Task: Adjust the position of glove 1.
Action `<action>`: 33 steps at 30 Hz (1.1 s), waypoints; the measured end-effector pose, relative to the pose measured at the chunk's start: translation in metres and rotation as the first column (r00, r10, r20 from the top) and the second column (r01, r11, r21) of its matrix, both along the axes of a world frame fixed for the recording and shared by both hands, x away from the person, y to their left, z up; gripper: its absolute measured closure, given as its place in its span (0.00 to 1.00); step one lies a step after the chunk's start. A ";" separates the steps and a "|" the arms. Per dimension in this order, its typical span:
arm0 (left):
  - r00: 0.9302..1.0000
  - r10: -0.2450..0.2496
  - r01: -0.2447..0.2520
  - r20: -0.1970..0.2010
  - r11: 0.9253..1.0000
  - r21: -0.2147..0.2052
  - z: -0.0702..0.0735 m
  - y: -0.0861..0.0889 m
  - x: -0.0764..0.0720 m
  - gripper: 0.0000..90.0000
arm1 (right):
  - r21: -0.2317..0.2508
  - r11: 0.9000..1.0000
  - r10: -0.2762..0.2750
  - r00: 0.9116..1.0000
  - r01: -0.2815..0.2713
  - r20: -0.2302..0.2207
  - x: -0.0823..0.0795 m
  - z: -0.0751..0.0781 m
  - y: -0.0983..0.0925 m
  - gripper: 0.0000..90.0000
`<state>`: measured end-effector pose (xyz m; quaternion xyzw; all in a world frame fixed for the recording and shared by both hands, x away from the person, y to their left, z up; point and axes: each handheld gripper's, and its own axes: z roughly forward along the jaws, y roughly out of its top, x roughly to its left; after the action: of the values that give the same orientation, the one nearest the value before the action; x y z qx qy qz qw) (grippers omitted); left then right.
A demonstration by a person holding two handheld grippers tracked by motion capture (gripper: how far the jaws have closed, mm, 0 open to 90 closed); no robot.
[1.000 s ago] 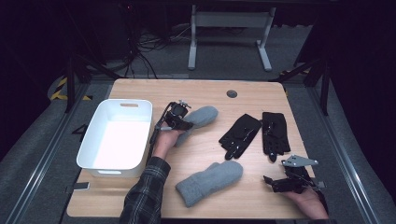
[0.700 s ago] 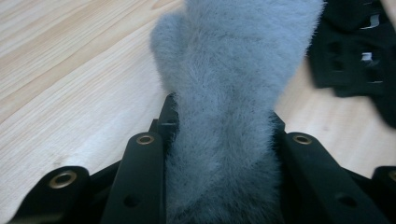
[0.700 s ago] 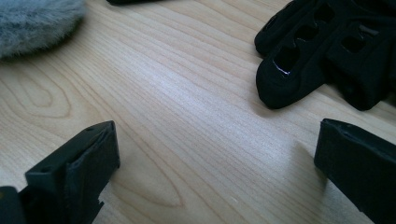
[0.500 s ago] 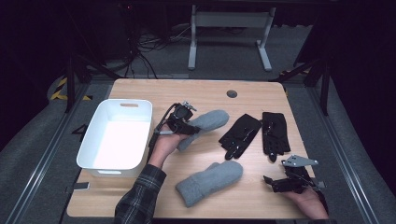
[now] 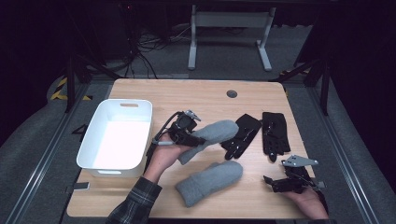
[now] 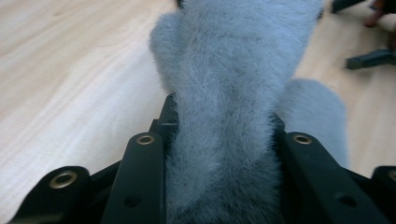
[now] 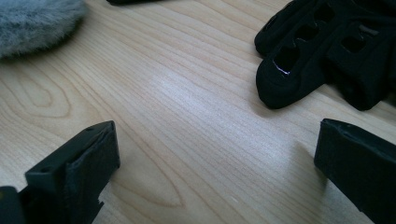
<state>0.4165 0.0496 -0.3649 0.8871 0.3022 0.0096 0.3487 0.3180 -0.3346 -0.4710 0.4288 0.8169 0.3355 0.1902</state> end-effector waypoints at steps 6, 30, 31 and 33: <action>1.000 -0.014 0.014 -0.018 1.000 -0.008 -0.003 0.000 -0.022 0.72 | 0.000 1.000 0.000 1.000 0.000 0.000 0.000 0.000 0.000 0.00; 0.995 -0.028 0.033 -0.092 0.998 0.048 -0.040 -0.017 -0.081 0.72 | -0.003 1.000 -0.003 1.000 0.003 0.001 0.000 0.000 0.000 0.00; 0.995 -0.036 0.042 -0.096 0.997 0.058 -0.044 -0.019 -0.081 0.72 | -0.003 1.000 -0.003 1.000 0.003 0.002 0.000 0.000 0.000 0.00; 0.995 -0.034 0.041 -0.095 0.997 0.066 -0.048 -0.022 -0.083 0.72 | -0.003 1.000 -0.003 1.000 0.003 0.001 0.000 0.000 0.000 0.00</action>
<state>0.3334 0.0279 -0.4126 0.9033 0.3011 -0.0284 0.3041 0.3179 -0.3343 -0.4710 0.4295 0.8167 0.3342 0.1920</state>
